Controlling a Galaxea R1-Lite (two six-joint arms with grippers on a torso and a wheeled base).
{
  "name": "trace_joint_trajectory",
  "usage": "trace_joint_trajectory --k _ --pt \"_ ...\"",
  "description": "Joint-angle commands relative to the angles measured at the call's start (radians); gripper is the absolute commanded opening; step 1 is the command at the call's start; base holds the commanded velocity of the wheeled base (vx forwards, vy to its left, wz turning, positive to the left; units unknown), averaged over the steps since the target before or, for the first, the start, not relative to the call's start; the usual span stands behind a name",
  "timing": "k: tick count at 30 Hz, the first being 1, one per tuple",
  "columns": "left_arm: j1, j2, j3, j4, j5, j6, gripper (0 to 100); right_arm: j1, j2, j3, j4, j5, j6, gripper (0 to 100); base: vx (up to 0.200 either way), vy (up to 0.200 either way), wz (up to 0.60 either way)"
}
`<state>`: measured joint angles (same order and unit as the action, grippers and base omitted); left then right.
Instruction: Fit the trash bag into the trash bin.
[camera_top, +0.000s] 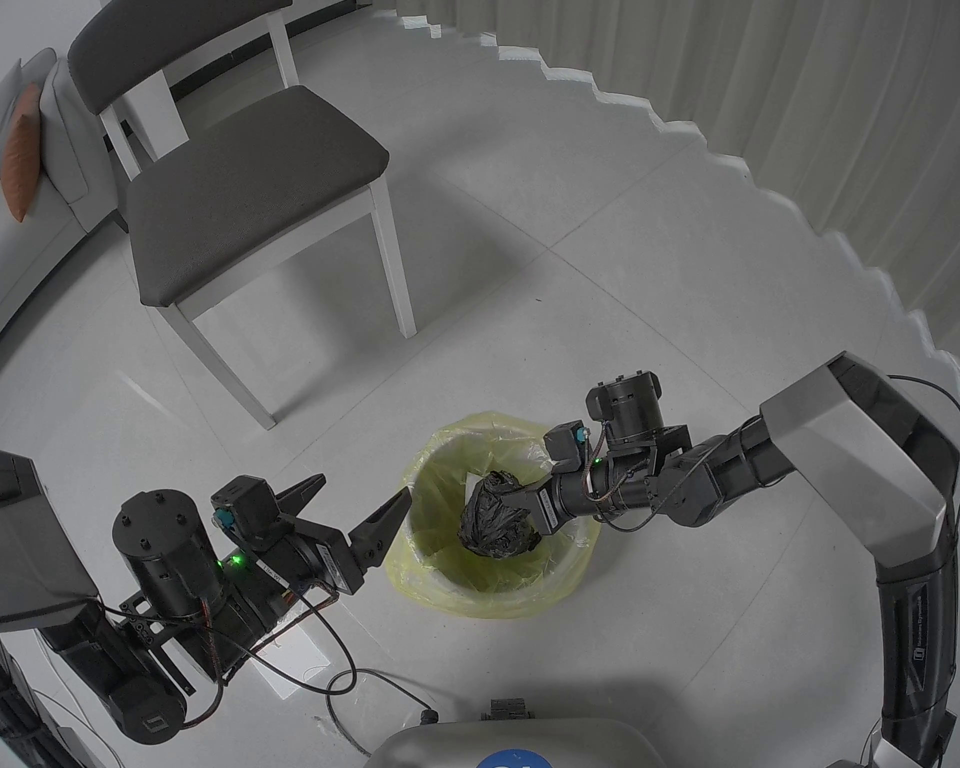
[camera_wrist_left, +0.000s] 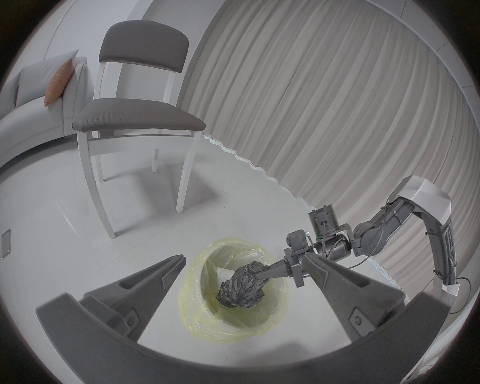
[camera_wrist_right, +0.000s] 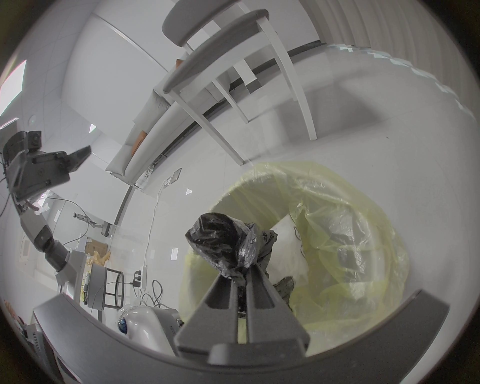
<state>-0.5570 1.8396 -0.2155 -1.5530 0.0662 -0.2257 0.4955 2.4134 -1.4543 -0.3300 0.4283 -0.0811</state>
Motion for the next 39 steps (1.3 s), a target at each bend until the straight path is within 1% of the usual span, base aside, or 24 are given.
trace_joint_trajectory --k 1,6,12,13,18,26,33,34,35,36,37,39 --pt "0.0 0.0 0.01 -0.018 0.0 -0.003 100 -0.009 0.076 -0.04 0.003 0.0 0.0 0 0.0 0.0 0.0" --pt "0.0 -0.016 0.025 -0.018 0.001 -0.004 100 -0.015 0.125 -0.098 0.028 0.0 0.0 0 0.0 0.0 0.0" --pt "-0.001 -0.014 0.025 -0.018 0.001 -0.006 100 -0.015 0.127 -0.103 0.045 -0.003 -0.009 0 0.0 0.0 0.0" --pt "-0.001 -0.014 0.027 -0.018 0.001 -0.006 100 -0.015 0.122 -0.101 0.045 -0.005 -0.009 100 0.0 0.0 0.0" --pt "0.002 -0.01 0.025 -0.018 0.001 -0.009 100 -0.017 0.107 -0.095 0.043 -0.005 -0.009 100 0.0 0.0 0.0" --pt "0.005 -0.022 0.025 -0.018 0.001 -0.015 100 -0.034 -0.034 -0.041 0.042 -0.005 -0.008 100 0.0 0.0 0.0" --pt "0.009 -0.022 0.025 -0.018 0.004 -0.009 100 -0.075 -0.287 0.089 0.034 -0.013 -0.006 100 0.0 0.0 0.0" --pt "0.012 -0.023 0.025 -0.018 0.017 -0.007 100 -0.084 -0.356 0.126 0.031 -0.034 -0.006 100 0.0 0.0 0.0" --pt "0.014 -0.025 0.025 -0.018 0.021 -0.007 100 -0.087 -0.372 0.135 0.031 -0.04 -0.006 100 0.0 0.0 0.0" --pt "0.028 -0.034 0.03 -0.018 0.046 -0.001 100 -0.097 -0.467 0.184 0.022 -0.089 -0.005 100 0.0 0.0 0.0" --pt "0.032 -0.046 0.039 -0.018 0.053 0.0 100 -0.104 -0.534 0.219 0.016 -0.122 -0.005 100 0.0 0.0 0.0" --pt "0.037 -0.085 0.064 -0.018 0.053 0.0 100 -0.12 -0.637 0.272 0.006 -0.157 -0.005 100 0.0 0.0 0.0"
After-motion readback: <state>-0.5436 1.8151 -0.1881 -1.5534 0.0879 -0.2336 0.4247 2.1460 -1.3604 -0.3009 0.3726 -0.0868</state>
